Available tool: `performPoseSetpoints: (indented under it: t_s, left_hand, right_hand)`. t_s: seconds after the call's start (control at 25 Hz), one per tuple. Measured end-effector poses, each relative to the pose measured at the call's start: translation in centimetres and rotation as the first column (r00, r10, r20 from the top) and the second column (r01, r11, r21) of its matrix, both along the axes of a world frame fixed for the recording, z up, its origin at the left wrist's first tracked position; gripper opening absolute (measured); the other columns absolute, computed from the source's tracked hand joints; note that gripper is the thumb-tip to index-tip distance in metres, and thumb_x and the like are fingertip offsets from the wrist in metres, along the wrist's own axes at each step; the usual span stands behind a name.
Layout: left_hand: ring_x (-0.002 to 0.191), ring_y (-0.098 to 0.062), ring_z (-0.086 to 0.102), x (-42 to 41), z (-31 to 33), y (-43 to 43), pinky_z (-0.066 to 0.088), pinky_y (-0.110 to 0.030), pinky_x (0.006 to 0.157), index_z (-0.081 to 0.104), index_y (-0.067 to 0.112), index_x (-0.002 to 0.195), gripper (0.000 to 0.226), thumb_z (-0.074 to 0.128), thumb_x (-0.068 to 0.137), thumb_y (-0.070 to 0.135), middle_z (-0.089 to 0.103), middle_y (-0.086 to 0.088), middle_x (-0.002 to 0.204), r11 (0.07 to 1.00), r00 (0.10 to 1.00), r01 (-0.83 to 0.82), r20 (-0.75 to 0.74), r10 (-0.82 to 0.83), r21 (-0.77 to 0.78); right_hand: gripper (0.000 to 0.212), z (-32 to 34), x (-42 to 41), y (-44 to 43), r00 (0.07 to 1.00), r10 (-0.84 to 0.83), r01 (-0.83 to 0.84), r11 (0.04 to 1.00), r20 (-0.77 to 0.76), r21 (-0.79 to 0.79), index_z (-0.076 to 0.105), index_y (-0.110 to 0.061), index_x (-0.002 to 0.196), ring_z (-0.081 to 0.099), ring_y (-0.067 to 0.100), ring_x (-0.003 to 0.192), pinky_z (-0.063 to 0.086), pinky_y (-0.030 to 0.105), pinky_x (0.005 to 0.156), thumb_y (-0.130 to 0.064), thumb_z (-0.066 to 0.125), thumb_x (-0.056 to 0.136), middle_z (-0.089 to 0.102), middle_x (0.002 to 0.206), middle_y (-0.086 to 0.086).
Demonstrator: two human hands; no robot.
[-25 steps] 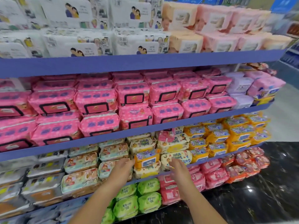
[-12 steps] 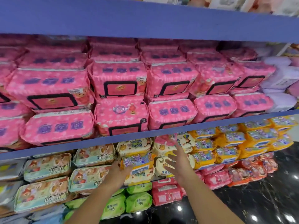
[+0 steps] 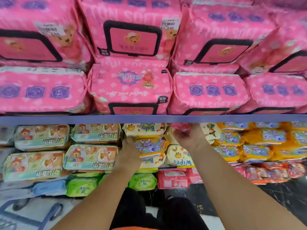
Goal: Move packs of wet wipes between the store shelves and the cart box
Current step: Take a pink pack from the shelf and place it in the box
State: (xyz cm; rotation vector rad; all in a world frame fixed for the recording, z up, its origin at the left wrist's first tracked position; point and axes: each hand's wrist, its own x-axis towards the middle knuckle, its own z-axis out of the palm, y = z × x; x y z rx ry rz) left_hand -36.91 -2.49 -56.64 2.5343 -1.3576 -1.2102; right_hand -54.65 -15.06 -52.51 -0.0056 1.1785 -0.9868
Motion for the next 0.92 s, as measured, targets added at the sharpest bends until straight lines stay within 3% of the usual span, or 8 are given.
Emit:
performPoseSetpoints:
  t_s: [0.12,0.24,0.32,0.4,0.52,0.6,0.76,0.92]
  left_hand:
    - [0.112,-0.031,0.063,0.3,0.7,0.6,0.048,-0.035,0.076,0.034,0.017,0.146,0.069,0.069,0.086,0.026,0.051,-0.011,0.133,0.978,0.967,0.205,0.148,-0.207,0.031]
    - [0.109,-0.028,0.061,-0.1,1.8,0.9,0.046,-0.033,0.072,0.050,0.020,0.129,0.057,0.069,0.081,0.044,0.049,-0.008,0.132,0.958,0.937,0.282,0.198,-0.287,0.052]
    - [0.111,-0.026,0.060,-0.8,1.9,1.1,0.050,-0.034,0.076,0.052,0.019,0.121,0.057,0.073,0.075,0.047,0.049,-0.005,0.126,0.974,0.970,0.225,0.090,-0.226,0.015]
    - [0.095,-0.022,0.067,-1.1,1.5,1.6,0.054,-0.036,0.073,0.055,0.018,0.107,0.052,0.080,0.069,0.044,0.061,0.000,0.109,1.000,0.975,-0.027,-0.220,0.027,0.004]
    - [0.085,-0.016,0.072,-1.4,2.3,3.0,0.060,-0.036,0.071,0.063,0.023,0.106,0.044,0.088,0.073,0.039,0.073,0.000,0.104,0.953,0.774,-0.275,-0.557,0.300,0.130]
    - [0.085,-0.012,0.071,-2.1,3.8,4.2,0.053,-0.029,0.067,0.060,0.024,0.106,0.035,0.086,0.081,0.026,0.075,0.007,0.098,0.899,0.621,-0.390,-0.665,0.415,0.197]
    - [0.089,-0.019,0.077,-3.1,7.3,7.0,0.055,-0.040,0.092,0.066,0.021,0.114,0.039,0.085,0.080,0.022,0.081,0.007,0.092,0.827,0.411,-0.500,-0.770,0.489,0.259]
    - [0.106,-0.025,0.074,-4.3,10.1,10.7,0.051,-0.050,0.105,0.062,0.020,0.130,0.065,0.089,0.072,0.028,0.078,-0.004,0.115,0.698,0.278,-0.685,-0.810,0.516,0.210]
  right_hand:
    - [0.033,0.0,-0.3,0.3,0.992,0.013,-0.017,0.999,-0.128,-0.031,0.051,-0.020,0.063,0.053,0.012,0.039,0.033,0.024,0.059,-0.024,0.052,0.096,0.052,0.041,-0.003]
    - [0.020,0.5,-2.0,1.1,0.986,-0.036,0.022,0.996,-0.164,-0.088,0.060,-0.024,0.076,0.061,0.012,0.056,0.055,0.029,0.069,-0.032,0.065,0.094,0.062,0.060,-0.007]
    - [0.013,0.5,-4.1,2.2,0.977,-0.051,0.033,0.995,-0.209,-0.090,0.069,-0.023,0.085,0.067,0.017,0.075,0.057,0.036,0.088,-0.035,0.073,0.087,0.068,0.080,-0.003]
    - [0.016,0.7,-6.2,4.0,0.986,-0.028,0.018,0.998,-0.164,-0.060,0.070,-0.018,0.094,0.069,0.021,0.090,0.056,0.039,0.093,-0.033,0.071,0.089,0.069,0.098,0.004]
    - [0.015,2.2,-8.6,6.8,0.987,0.076,-0.076,0.997,-0.141,0.007,0.069,-0.013,0.095,0.070,0.022,0.085,0.056,0.041,0.090,-0.027,0.065,0.094,0.072,0.093,0.008]
    - [0.013,3.1,-9.6,8.2,0.979,0.132,-0.127,0.991,-0.153,0.038,0.069,-0.012,0.086,0.068,0.017,0.068,0.058,0.035,0.073,-0.021,0.065,0.094,0.070,0.075,0.004]
    - [0.011,4.7,-11.4,10.6,0.954,0.273,-0.278,0.961,-0.126,-0.017,0.065,-0.008,0.084,0.059,0.010,0.051,0.053,0.029,0.056,-0.017,0.064,0.090,0.062,0.058,-0.001]
    - [0.051,6.2,-13.2,11.5,0.902,0.424,-0.430,0.899,-0.084,-0.079,0.065,0.000,0.112,0.062,0.024,0.081,0.052,0.041,0.078,-0.028,0.085,0.073,0.066,0.090,0.013]
